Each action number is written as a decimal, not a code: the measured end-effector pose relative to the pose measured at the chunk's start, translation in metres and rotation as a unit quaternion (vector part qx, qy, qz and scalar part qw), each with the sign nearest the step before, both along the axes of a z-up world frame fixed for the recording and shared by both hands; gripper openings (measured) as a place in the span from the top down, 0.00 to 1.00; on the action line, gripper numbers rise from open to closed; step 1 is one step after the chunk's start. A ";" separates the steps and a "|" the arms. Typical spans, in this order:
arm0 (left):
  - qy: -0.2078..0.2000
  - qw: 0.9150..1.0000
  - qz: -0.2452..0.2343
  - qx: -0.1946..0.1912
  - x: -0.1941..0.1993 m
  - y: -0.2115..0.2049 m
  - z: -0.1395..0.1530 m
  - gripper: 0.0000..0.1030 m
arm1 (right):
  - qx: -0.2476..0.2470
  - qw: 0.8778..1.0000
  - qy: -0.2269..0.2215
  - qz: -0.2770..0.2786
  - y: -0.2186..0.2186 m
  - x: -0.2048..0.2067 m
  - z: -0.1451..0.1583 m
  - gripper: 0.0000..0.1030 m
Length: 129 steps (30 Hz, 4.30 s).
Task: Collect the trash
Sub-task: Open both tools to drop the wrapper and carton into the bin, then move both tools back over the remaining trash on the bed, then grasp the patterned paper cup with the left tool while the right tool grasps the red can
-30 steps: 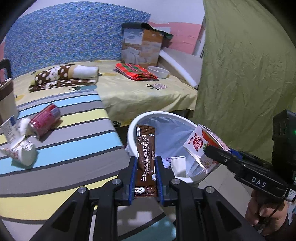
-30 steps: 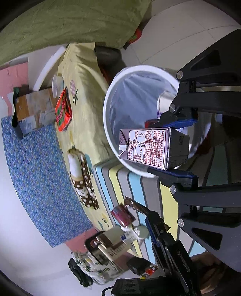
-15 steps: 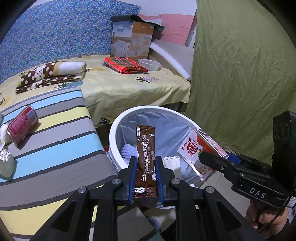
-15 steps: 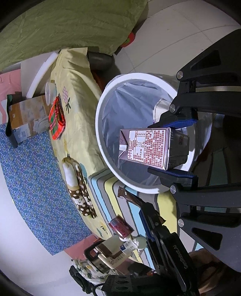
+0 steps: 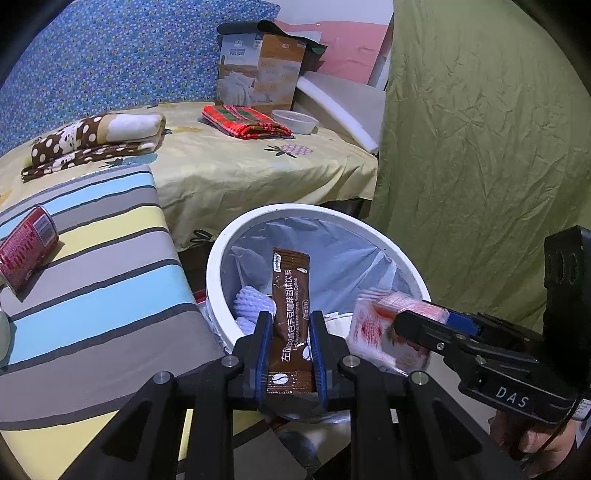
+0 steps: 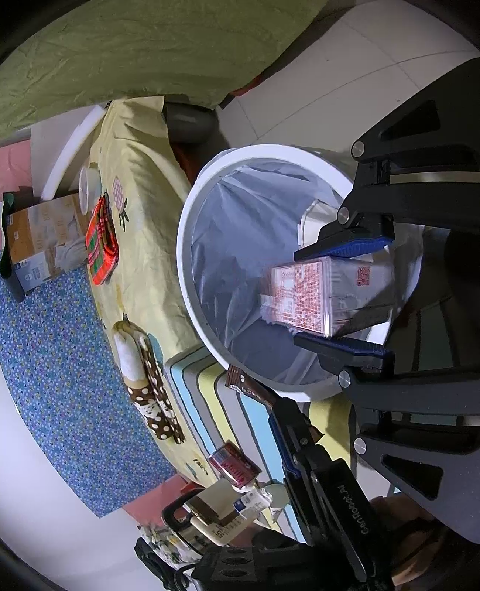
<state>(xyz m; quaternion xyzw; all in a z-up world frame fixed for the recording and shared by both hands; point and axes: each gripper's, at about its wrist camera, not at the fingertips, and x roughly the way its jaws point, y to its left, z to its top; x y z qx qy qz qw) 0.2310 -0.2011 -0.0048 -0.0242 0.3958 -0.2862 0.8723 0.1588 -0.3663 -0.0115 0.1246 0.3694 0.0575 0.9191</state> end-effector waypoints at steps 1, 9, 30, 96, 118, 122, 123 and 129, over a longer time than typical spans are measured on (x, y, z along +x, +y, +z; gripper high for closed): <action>0.001 1.000 0.000 -0.002 0.001 0.000 0.000 0.73 | -0.001 1.000 0.000 0.000 0.000 0.000 0.000 0.58; -0.006 1.000 0.010 -0.018 -0.005 0.010 0.006 0.62 | 0.003 1.000 -0.011 -0.003 -0.003 -0.002 0.004 0.56; -0.045 0.995 0.091 -0.010 -0.067 0.085 0.034 0.62 | 0.015 0.996 -0.049 0.074 0.052 -0.025 0.029 0.56; 0.067 0.917 0.377 -0.108 0.031 0.286 -0.038 0.69 | 0.001 0.983 -0.026 0.181 0.166 0.037 0.024 0.55; -0.070 0.935 0.346 -0.026 -0.017 0.333 0.009 0.87 | -0.004 0.987 -0.014 0.158 0.234 0.097 0.023 0.39; -0.063 0.931 0.357 -0.038 -0.017 0.348 0.005 0.87 | 0.004 0.994 -0.005 0.112 0.240 0.119 0.019 0.39; -0.062 0.931 0.359 -0.040 -0.017 0.351 0.005 0.87 | 0.007 0.995 -0.003 0.097 0.240 0.124 0.017 0.39; -0.054 0.928 0.366 -0.044 -0.016 0.360 0.000 0.87 | 0.027 0.999 0.031 0.031 0.237 0.149 0.001 0.36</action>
